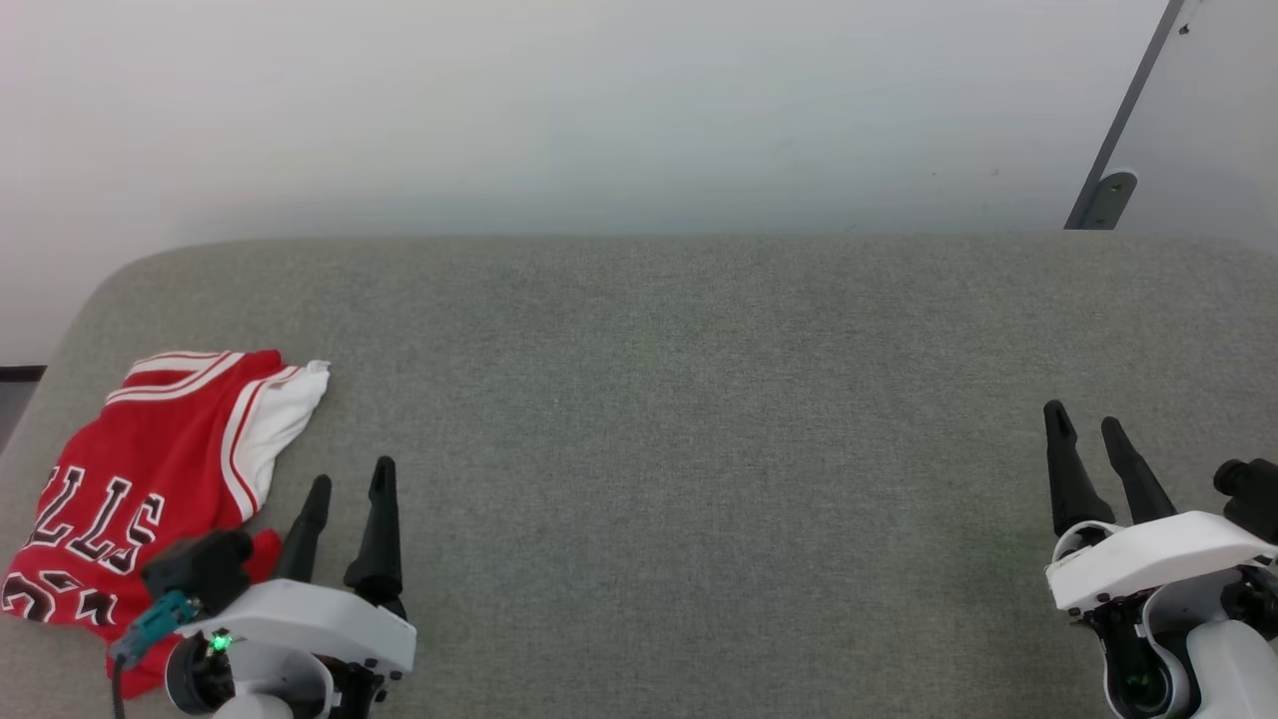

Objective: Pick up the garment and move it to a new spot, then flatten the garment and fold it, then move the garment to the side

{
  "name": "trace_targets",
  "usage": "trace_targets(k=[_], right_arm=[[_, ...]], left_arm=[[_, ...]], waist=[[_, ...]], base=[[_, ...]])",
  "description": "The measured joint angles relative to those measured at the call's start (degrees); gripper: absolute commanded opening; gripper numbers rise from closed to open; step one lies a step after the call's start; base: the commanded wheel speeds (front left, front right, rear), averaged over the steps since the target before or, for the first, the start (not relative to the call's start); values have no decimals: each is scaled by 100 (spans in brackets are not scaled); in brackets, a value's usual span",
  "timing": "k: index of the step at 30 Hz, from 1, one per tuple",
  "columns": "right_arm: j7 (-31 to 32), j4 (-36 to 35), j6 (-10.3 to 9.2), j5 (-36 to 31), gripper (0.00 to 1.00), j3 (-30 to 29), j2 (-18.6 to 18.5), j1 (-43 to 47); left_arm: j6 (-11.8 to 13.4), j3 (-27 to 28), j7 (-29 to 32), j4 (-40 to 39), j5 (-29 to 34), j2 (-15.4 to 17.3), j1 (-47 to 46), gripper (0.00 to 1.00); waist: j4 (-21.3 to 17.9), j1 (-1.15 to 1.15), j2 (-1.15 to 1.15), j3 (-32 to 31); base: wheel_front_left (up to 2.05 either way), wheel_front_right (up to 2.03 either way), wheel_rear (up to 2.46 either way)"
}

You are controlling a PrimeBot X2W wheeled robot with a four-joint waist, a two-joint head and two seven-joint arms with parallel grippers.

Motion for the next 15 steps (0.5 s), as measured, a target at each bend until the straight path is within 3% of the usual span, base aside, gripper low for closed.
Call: trace_targets(k=[15], right_arm=[[-229,179,0,-879,100,216,-129,-154]], left_arm=[[80,-213,-229,-3,835,174,-52,100]], waist=[[7,0,0,-19]], base=[[0,0,0]])
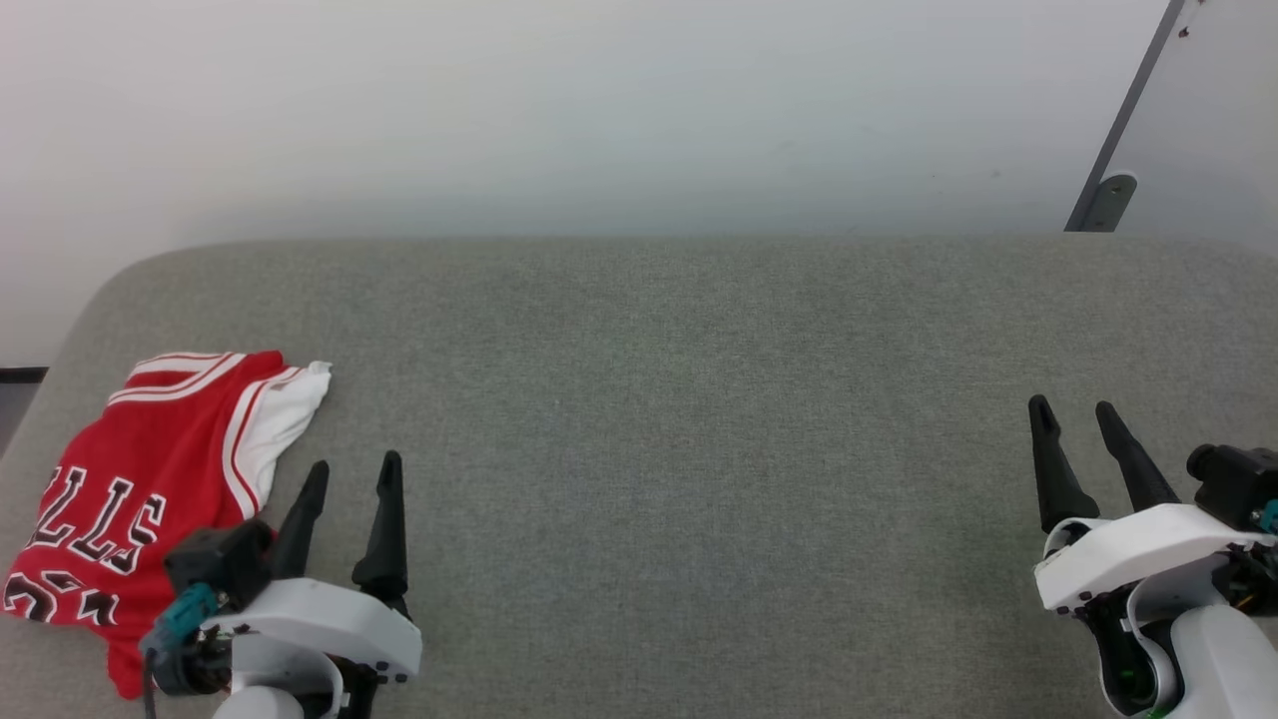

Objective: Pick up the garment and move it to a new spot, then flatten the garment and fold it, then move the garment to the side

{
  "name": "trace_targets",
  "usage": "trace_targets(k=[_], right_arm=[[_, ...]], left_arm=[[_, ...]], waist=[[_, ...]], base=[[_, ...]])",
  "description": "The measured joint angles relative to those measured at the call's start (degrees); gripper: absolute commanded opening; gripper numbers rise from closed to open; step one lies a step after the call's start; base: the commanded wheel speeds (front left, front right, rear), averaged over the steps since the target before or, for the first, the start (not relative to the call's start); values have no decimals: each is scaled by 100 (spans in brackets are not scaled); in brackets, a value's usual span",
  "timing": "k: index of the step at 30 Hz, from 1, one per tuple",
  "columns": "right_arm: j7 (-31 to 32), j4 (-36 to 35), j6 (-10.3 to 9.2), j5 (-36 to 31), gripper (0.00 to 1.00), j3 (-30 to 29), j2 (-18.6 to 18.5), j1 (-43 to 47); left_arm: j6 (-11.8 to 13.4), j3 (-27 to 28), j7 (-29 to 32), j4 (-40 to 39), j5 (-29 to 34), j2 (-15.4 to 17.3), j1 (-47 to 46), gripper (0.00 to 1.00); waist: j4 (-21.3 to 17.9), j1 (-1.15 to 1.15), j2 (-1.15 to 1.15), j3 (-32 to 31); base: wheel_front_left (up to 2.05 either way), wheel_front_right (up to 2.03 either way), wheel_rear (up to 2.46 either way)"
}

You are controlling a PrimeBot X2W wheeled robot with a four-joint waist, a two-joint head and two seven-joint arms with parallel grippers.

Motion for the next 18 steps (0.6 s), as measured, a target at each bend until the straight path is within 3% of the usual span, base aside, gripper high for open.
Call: trace_targets(k=[18], right_arm=[[-225,80,0,-479,100,15,-43,-96]], left_arm=[[-89,124,-225,200,615,-60,-57,100]], waist=[[31,0,0,-16]], base=[[0,0,0]])
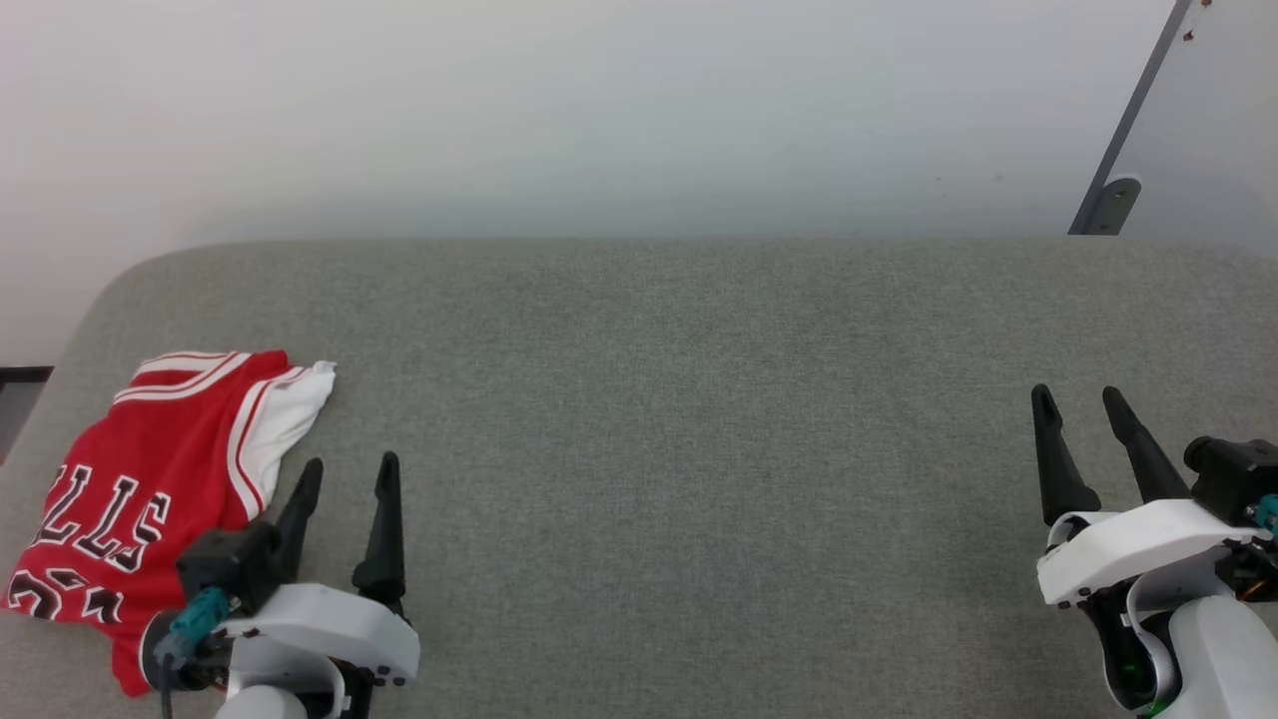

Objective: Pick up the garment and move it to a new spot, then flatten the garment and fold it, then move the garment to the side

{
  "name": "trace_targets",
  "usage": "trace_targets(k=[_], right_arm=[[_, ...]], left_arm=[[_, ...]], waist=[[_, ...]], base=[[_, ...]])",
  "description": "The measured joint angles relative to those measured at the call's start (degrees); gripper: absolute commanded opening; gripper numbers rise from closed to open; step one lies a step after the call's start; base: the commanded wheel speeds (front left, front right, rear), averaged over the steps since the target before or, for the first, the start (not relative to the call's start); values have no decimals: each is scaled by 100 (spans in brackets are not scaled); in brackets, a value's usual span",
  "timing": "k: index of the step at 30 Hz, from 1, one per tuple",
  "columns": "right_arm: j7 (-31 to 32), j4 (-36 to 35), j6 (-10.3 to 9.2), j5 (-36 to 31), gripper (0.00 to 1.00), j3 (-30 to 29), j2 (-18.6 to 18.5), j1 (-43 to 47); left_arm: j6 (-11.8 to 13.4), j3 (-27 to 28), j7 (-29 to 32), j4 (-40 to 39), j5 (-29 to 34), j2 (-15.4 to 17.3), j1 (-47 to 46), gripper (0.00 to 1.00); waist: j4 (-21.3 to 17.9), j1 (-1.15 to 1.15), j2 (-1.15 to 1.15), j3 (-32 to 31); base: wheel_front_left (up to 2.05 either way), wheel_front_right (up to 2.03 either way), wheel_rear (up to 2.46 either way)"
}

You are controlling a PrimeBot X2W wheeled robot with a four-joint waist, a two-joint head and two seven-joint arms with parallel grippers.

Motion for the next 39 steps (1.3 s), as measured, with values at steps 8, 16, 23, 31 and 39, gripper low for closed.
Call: trace_targets(k=[8,16,23,31,39], right_arm=[[-99,-120,0,-153,100,-13,-13,75],[-199,-204,0,-419,100,-33,4,149],[-263,-230,0,-377,100,-100,36,143],[-352,-242,0,-415,100,-87,12,143],[-396,-347,0,-368,100,25,-46,166]], left_arm=[[-129,135,-105,114,315,-47,-30,100],[-230,222,-192,215,681,-102,-61,100],[-328,366,-260,325,799,-190,-122,100],[-412,434,-349,446,1088,-242,-197,100],[-441,522,-399,490,1313,-318,-209,100]], waist=[[0,0,0,-19],[-13,0,0,-31],[-2,0,0,-32],[94,0,0,-27],[483,0,0,-12]], base=[[0,0,0],[0,0,0],[0,0,0],[0,0,0],[0,0,0]])
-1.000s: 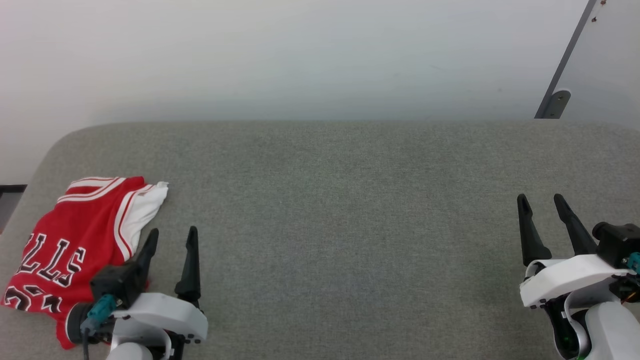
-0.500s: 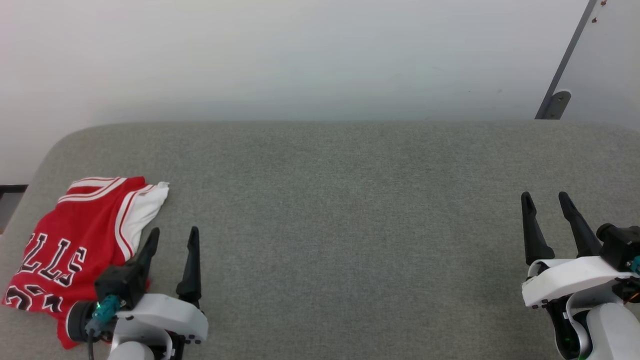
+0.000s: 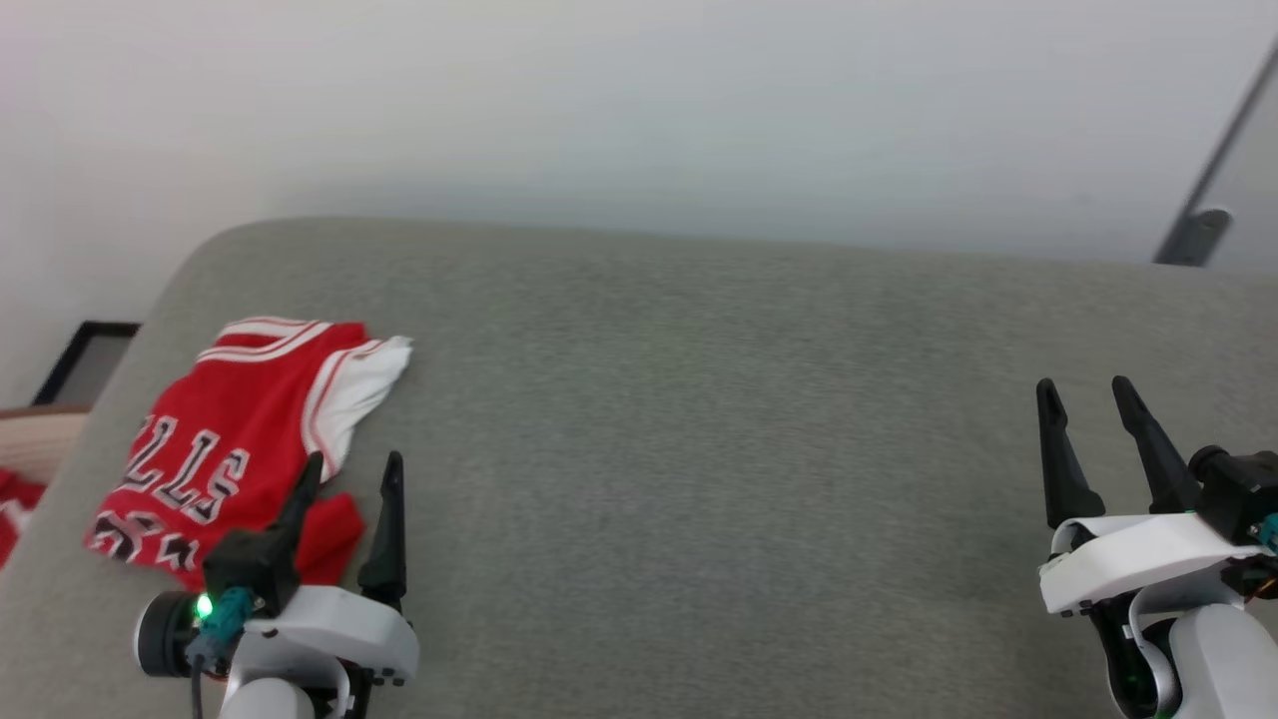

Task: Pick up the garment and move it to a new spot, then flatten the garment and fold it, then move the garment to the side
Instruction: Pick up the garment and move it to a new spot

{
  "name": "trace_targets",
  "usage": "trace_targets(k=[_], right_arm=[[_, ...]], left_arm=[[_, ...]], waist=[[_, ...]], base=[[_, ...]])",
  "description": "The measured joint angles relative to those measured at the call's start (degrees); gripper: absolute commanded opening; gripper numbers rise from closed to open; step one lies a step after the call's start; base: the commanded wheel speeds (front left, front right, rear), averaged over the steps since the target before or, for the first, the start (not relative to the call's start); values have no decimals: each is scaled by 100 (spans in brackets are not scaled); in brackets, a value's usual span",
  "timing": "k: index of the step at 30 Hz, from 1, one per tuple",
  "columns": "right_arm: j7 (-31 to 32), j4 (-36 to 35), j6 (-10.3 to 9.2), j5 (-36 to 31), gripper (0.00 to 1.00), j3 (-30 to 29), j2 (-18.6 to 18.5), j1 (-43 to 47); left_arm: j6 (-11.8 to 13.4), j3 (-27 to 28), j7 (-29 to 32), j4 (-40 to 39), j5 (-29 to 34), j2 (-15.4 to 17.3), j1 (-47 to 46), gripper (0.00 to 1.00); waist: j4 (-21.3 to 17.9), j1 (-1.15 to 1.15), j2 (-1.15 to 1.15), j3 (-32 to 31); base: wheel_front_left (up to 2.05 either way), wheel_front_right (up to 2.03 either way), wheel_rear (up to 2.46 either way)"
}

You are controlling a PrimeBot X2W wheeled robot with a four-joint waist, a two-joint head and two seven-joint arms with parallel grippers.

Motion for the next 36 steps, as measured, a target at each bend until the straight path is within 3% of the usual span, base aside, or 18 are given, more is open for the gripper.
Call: trace_targets(k=[17,23,31,36], right_arm=[[-3,-16,0,118,100,323,-13,138],[-3,76,1,154,100,806,11,-186],[-3,372,0,348,100,1519,-11,-719],[-3,420,1,404,100,1664,-20,-845]], left_arm=[[16,243,0,35,165,-134,250,100],[134,595,0,-222,57,-205,512,100],[200,1042,0,-700,-79,-339,868,100],[172,1132,0,-806,-137,-381,976,100]], waist=[[1628,0,0,-93],[2187,0,0,-80],[2505,0,0,172],[2552,0,0,257]], base=[[0,0,0],[0,0,0],[0,0,0],[0,0,0]])
